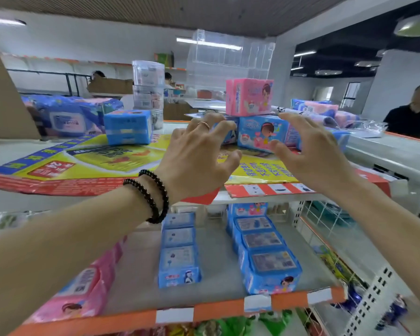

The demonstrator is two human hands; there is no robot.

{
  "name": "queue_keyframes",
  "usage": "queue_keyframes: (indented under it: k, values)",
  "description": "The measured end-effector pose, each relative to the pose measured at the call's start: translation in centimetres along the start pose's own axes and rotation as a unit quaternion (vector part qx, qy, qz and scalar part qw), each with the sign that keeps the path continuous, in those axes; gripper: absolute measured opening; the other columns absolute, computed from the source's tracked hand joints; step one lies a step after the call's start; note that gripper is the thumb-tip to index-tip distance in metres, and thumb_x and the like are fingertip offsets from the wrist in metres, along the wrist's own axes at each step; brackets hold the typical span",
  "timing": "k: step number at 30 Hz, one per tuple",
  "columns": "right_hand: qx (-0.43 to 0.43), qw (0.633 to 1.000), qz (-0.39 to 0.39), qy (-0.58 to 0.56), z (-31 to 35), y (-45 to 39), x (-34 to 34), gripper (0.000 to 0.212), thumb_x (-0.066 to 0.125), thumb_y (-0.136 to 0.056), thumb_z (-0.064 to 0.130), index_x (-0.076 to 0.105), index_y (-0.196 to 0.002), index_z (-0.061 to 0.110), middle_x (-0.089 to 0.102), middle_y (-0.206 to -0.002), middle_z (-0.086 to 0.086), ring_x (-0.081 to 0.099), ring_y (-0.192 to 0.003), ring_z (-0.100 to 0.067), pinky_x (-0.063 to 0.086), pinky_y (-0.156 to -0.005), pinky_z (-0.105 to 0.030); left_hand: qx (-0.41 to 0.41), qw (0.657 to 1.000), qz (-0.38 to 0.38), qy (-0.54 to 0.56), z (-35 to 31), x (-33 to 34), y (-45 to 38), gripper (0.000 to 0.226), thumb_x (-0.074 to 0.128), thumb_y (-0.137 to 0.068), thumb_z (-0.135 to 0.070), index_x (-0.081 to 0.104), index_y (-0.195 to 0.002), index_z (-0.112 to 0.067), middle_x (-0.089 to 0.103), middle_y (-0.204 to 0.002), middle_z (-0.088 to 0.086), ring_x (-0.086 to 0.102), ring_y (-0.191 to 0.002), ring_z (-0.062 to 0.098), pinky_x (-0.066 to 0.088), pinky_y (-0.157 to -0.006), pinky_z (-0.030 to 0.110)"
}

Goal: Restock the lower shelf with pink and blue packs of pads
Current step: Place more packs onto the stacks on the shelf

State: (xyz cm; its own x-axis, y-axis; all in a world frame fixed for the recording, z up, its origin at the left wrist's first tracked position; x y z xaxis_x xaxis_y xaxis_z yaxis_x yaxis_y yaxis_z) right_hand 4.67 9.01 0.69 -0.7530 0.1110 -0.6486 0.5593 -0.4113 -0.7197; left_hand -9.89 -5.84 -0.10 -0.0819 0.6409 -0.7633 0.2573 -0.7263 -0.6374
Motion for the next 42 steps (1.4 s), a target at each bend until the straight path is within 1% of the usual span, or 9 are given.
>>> queue_keyframes:
  k: [5, 13, 18, 25, 30, 33, 36, 39, 42]
  values:
    - [0.017, 1.000, -0.002, 0.002, -3.5, -2.4, 0.2, 0.053, 0.062, -0.094, 0.034, 0.049, -0.143, 0.019, 0.054, -0.143, -0.005, 0.043, -0.130, -0.025, 0.027, -0.101, -0.027, -0.001, 1.000, 0.012, -0.010, -0.4, 2.0, -2.9, 0.059, 0.044, -0.097, -0.057, 0.039, -0.148, -0.028, 0.036, -0.156, -0.004, 0.035, -0.142, 0.022, 0.030, -0.107, 0.045]
    - [-0.007, 1.000, 0.023, -0.005, -9.0, -9.3, -0.2, 0.063, 0.063, -0.092, 0.037, 0.042, -0.149, 0.019, 0.047, -0.152, -0.004, 0.043, -0.139, -0.028, 0.034, -0.114, -0.042, -0.054, 0.997, 0.039, -0.031, -0.6, 3.8, -9.4, 0.069, 0.037, -0.087, -0.061, 0.041, -0.147, -0.027, 0.041, -0.151, -0.002, 0.042, -0.134, 0.026, 0.034, -0.108, 0.047]
    - [-0.012, 0.999, 0.044, 0.011, -10.9, -14.4, 1.0, 0.064, 0.061, -0.093, 0.039, 0.039, -0.149, 0.015, 0.047, -0.150, -0.010, 0.042, -0.137, -0.032, 0.036, -0.112, -0.044, -0.084, 0.995, 0.035, -0.051, 0.7, 5.0, -14.1, 0.058, 0.051, -0.097, -0.050, 0.040, -0.148, -0.026, 0.040, -0.155, -0.002, 0.040, -0.139, 0.024, 0.034, -0.111, 0.049]
    - [0.001, 0.994, 0.110, 0.020, -14.2, -19.9, 5.4, 0.064, 0.061, -0.091, 0.043, 0.038, -0.146, 0.021, 0.050, -0.145, -0.009, 0.043, -0.134, -0.031, 0.039, -0.109, -0.053, -0.164, 0.982, 0.086, -0.029, 3.0, 8.6, -19.3, 0.070, 0.049, -0.096, -0.059, 0.031, -0.152, -0.022, 0.040, -0.156, 0.007, 0.041, -0.141, 0.028, 0.034, -0.114, 0.054]
    - [0.118, 0.967, 0.175, -0.143, -16.6, -23.3, 8.7, 0.070, 0.068, -0.088, 0.026, 0.028, -0.144, 0.013, 0.061, -0.116, -0.011, 0.058, -0.096, -0.024, 0.046, -0.086, -0.036, -0.242, 0.966, 0.066, 0.062, 5.0, 10.6, -22.3, 0.078, 0.056, -0.094, -0.060, 0.029, -0.148, -0.012, 0.048, -0.149, 0.015, 0.050, -0.131, 0.033, 0.041, -0.101, 0.039]
    - [0.173, 0.945, 0.191, -0.200, -17.5, -24.3, 10.5, 0.071, 0.069, -0.083, 0.025, 0.030, -0.141, 0.008, 0.061, -0.109, -0.011, 0.059, -0.101, -0.026, 0.049, -0.092, -0.042, -0.278, 0.949, 0.048, 0.138, 5.8, 11.6, -23.2, 0.078, 0.064, -0.090, -0.057, 0.029, -0.144, -0.012, 0.055, -0.139, 0.013, 0.056, -0.120, 0.030, 0.044, -0.096, 0.037]
    - [0.148, 0.941, 0.201, -0.227, -17.4, -24.3, 12.2, 0.048, 0.066, -0.077, 0.022, 0.057, -0.122, 0.006, 0.069, -0.113, -0.016, 0.065, -0.105, -0.031, 0.053, -0.094, -0.046, -0.283, 0.939, 0.026, 0.192, 6.1, 13.0, -23.5, 0.063, 0.070, -0.090, -0.045, 0.036, -0.133, -0.014, 0.061, -0.111, -0.003, 0.059, -0.100, 0.018, 0.046, -0.079, 0.029]
    - [0.126, 0.936, 0.176, -0.277, -16.7, -23.7, 12.0, 0.023, 0.065, -0.079, 0.015, 0.069, -0.101, 0.011, 0.073, -0.106, -0.016, 0.068, -0.093, -0.026, 0.055, -0.090, -0.046, -0.262, 0.942, -0.008, 0.209, 5.6, 13.5, -23.5, 0.053, 0.073, -0.089, -0.039, 0.043, -0.125, -0.013, 0.065, -0.109, 0.000, 0.062, -0.087, 0.010, 0.047, -0.061, 0.017]
    - [0.107, 0.943, 0.135, -0.285, -16.5, -23.7, 10.5, 0.031, 0.067, -0.073, 0.023, 0.067, -0.103, 0.018, 0.072, -0.098, -0.002, 0.066, -0.096, -0.021, 0.055, -0.087, -0.037, -0.273, 0.933, -0.029, 0.233, 5.2, 12.6, -23.0, 0.045, 0.072, -0.090, -0.034, 0.046, -0.120, -0.014, 0.064, -0.103, -0.001, 0.062, -0.085, 0.010, 0.050, -0.059, 0.016]
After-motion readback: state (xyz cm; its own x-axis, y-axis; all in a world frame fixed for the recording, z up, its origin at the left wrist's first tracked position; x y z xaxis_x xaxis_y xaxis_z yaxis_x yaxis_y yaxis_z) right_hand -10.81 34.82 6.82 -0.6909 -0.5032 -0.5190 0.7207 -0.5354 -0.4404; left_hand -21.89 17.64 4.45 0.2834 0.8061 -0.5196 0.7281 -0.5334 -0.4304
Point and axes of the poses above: each hand's wrist, its own y-axis away from the middle knuckle, its own x-axis out of the palm, z = x × y, the point moved 4 cm from there along -y, towards the middle knuckle
